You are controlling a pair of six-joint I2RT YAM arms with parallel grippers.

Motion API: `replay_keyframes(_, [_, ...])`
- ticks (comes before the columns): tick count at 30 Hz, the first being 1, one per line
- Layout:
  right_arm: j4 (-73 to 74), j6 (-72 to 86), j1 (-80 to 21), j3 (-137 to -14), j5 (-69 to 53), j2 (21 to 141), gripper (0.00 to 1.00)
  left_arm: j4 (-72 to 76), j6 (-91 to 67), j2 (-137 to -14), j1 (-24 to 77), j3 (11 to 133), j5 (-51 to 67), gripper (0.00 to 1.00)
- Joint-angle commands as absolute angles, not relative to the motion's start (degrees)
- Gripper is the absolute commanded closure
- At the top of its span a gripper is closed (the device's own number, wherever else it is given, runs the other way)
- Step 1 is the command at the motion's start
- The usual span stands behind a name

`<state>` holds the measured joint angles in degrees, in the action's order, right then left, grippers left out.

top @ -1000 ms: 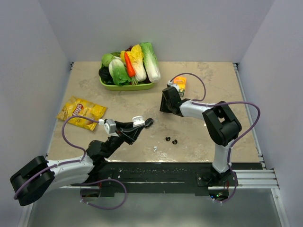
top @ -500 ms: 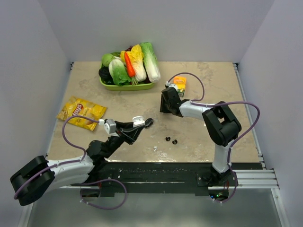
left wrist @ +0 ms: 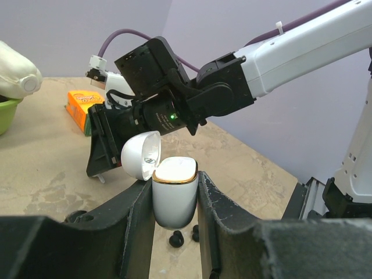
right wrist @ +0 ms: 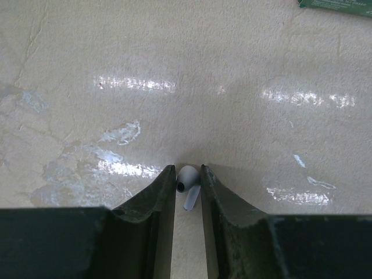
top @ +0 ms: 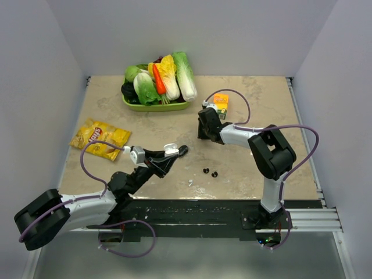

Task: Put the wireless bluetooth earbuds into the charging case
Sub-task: Pick up the earbud from the center of the board.

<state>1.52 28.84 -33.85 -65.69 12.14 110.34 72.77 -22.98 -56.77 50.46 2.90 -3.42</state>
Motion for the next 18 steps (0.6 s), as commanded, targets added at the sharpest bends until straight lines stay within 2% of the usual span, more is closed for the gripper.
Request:
replay_keyframes(1, [4.4,27.9,-34.3,-64.2,12.8,110.3,0.77,88.4,-22.2,-56.3,50.8,-7.7,-3.5,1.0])
replay_keyframes(3, [4.5,27.9,-34.4,-64.0,12.8,110.0,0.79,88.3,-22.3,-56.4,50.8,-7.6,-3.6,1.0])
replay_keyframes(10, [3.2,27.7,-34.4,-62.3,13.8,106.8,1.0,88.2,-22.3,-57.1,50.8,-7.0,-3.3,1.0])
replay_keyframes(18, [-1.8,28.2,-34.5,-56.7,14.4,99.4,1.0,88.1,-21.9,-57.5,50.8,-6.7,-3.3,1.0])
